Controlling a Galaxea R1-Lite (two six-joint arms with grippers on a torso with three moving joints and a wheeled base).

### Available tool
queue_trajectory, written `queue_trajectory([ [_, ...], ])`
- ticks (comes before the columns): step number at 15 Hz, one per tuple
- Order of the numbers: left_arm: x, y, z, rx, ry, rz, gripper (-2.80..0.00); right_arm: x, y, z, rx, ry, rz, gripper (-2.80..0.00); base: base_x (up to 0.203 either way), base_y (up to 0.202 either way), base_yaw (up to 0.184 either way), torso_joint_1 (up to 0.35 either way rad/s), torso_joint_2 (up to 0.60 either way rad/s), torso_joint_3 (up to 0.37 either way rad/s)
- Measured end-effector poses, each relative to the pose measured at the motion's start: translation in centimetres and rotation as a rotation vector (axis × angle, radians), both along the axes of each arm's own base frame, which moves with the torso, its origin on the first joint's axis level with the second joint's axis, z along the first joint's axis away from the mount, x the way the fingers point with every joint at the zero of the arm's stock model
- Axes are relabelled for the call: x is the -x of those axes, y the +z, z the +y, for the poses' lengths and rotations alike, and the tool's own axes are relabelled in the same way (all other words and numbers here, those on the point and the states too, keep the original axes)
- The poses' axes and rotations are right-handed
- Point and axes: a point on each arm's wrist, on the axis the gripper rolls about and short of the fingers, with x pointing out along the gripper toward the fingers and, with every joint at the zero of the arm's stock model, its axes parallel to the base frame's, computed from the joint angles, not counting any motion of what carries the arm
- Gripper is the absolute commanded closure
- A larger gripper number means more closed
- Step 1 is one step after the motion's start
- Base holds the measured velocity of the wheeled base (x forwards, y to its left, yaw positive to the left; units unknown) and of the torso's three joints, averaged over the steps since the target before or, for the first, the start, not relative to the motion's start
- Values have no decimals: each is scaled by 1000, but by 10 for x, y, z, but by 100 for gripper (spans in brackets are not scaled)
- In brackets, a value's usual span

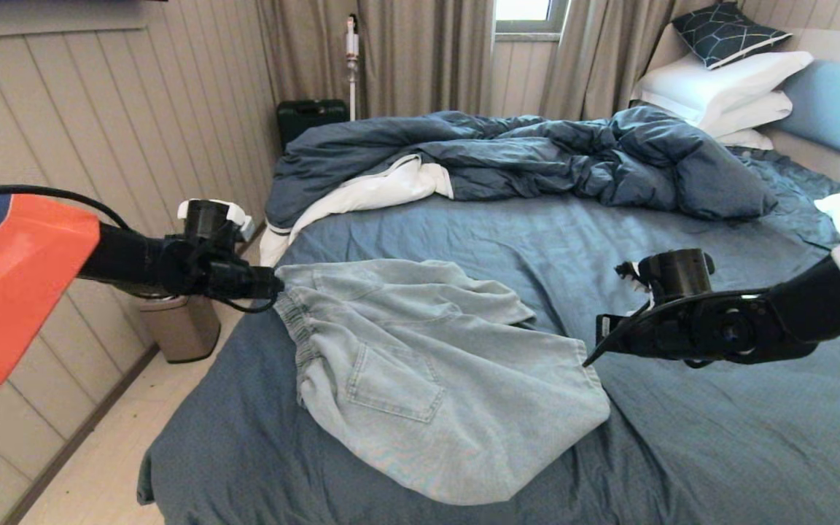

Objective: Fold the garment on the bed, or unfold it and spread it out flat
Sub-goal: Unford the blue shorts

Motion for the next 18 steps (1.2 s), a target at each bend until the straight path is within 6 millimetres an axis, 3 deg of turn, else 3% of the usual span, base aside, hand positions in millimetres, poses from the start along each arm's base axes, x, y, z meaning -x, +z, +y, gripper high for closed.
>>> queue_trajectory([
  [4,52,-5,4,153,4,135,0,4,-3,1,-2,4,-14,0,0,0,0,0,0,0],
  [9,116,8,0,428,-37,261,0,12,-6,7,-3,19,-9,0,0,0,0,0,0,0],
  [13,124,0,-13,467,-76,313,0,17,-7,8,-3,23,-12,0,0,0,0,0,0,0],
  [14,123,-4,-18,465,-88,320,-280,17,-7,8,-2,23,-12,0,0,0,0,0,0,0],
  [18,127,-19,-36,449,-126,379,-280,18,-10,6,0,19,-14,0,0,0,0,0,0,0],
])
